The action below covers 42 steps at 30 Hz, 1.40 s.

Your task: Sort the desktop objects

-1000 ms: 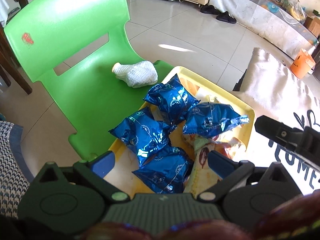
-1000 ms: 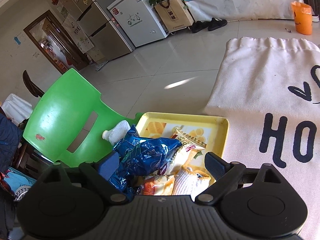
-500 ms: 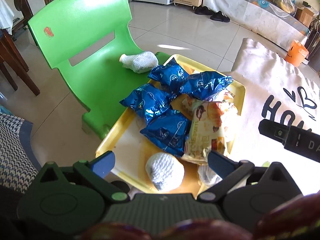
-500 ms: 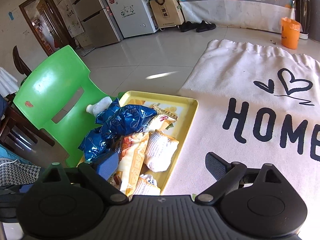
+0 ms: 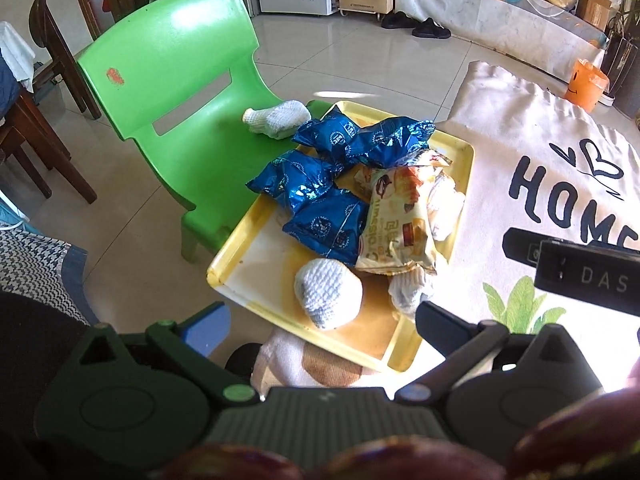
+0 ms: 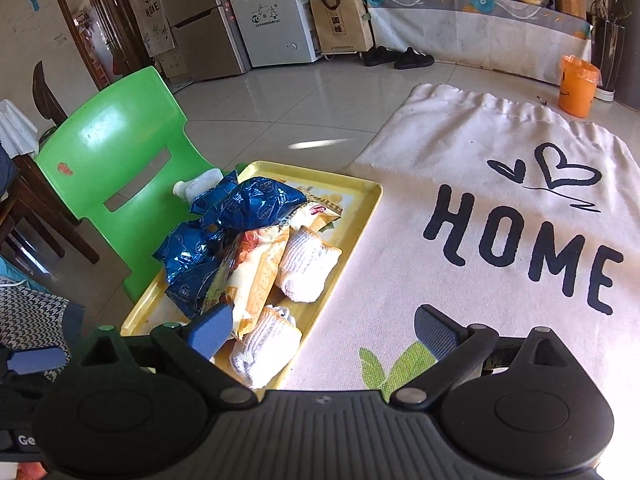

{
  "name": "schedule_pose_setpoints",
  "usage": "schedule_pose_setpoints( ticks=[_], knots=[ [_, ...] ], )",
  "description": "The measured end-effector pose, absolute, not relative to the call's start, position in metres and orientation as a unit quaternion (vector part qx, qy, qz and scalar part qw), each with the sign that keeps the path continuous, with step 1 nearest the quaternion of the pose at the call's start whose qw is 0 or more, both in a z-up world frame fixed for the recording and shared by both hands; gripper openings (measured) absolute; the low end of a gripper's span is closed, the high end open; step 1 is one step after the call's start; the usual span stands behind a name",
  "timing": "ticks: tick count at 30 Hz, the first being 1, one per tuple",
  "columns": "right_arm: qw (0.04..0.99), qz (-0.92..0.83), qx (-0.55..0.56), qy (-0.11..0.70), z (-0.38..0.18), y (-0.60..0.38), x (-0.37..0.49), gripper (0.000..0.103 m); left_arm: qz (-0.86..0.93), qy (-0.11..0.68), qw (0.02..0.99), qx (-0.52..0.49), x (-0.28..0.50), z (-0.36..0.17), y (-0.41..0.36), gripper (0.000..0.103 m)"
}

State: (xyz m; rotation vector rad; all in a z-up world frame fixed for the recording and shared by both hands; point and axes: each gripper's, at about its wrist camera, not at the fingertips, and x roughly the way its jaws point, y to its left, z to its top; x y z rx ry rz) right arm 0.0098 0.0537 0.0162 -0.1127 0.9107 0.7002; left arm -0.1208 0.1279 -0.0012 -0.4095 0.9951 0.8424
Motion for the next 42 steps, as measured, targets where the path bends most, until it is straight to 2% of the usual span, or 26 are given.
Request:
schedule_pose_setpoints(
  ticks=[11,42],
  knots=[
    [0.839,0.334,-0.057,0.426,0.018,0.042,-0.001,0.099,0.393,0.448,0.784,-0.175,-0.128,0.015,0.111,0.103],
    [0.839,0.335,-0.063,0.425,0.016,0.034,-0.010,0.099,0.385,0.455,0.783,-0.180,-0.131,0.016,0.105,0.103]
  ],
)
